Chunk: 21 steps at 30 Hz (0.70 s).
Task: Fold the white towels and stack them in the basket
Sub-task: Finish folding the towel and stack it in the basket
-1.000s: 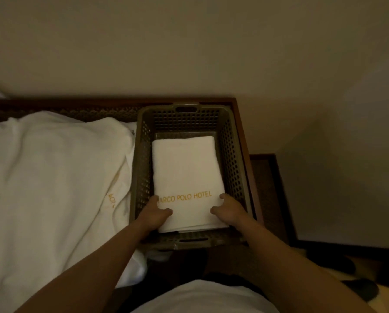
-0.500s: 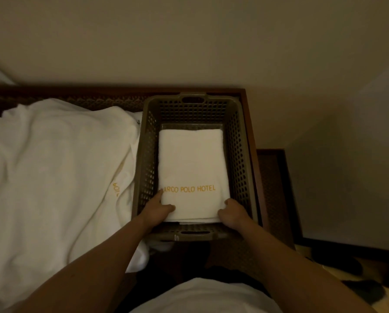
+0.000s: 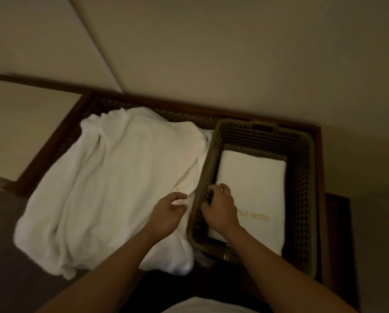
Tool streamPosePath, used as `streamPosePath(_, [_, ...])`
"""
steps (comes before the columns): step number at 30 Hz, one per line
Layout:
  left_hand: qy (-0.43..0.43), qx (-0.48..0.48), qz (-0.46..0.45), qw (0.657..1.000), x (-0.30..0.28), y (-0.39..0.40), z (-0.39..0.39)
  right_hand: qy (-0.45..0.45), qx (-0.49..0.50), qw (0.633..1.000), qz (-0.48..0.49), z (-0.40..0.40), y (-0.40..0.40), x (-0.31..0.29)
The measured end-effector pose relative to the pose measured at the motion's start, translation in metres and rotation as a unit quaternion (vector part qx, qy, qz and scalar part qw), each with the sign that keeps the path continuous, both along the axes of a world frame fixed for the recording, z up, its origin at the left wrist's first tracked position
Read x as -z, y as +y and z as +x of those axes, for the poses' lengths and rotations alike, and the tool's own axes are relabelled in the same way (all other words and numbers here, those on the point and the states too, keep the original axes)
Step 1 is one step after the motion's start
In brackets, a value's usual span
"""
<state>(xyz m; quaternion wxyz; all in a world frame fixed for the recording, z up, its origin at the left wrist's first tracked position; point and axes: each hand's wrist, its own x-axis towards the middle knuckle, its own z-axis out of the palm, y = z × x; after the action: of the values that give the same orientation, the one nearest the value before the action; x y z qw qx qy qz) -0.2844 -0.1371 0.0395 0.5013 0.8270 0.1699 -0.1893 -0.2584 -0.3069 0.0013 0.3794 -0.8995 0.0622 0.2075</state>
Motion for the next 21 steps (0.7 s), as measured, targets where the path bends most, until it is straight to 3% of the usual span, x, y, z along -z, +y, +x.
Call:
streamPosePath(5, [-0.008, -0.038, 0.009, 0.999, -0.007, 0.061, 0.015, -0.046, 0.013, 0.999, 0.016, 0.052, 0.07, -0.015])
streamPosePath(11, [-0.029, 0.005, -0.035, 0.999, 0.002, 0.121, 0.064, 0.063, 0.01, 0.979, -0.194, 0.114, 0.111, -0.007])
streamPosePath(13, [-0.022, 0.039, -0.055, 0.997, 0.007, 0.145, 0.082, 0.085, 0.055, 0.964, -0.246, 0.127, 0.127, 0.0])
streamPosePath(17, [-0.01, 0.11, -0.059, 0.992, 0.016, 0.191, 0.111, 0.015, 0.101, 0.924, -0.368, 0.131, 0.142, 0.023])
streamPosePath(19, [-0.004, 0.146, -0.055, 0.988, 0.022, 0.21, 0.123, -0.019, 0.072, 0.914, -0.398, 0.125, 0.145, 0.025])
streamPosePath(21, [-0.005, 0.171, -0.06, 0.983, 0.026, 0.222, 0.131, 0.003, 0.029, 0.909, -0.416, 0.124, 0.146, 0.023])
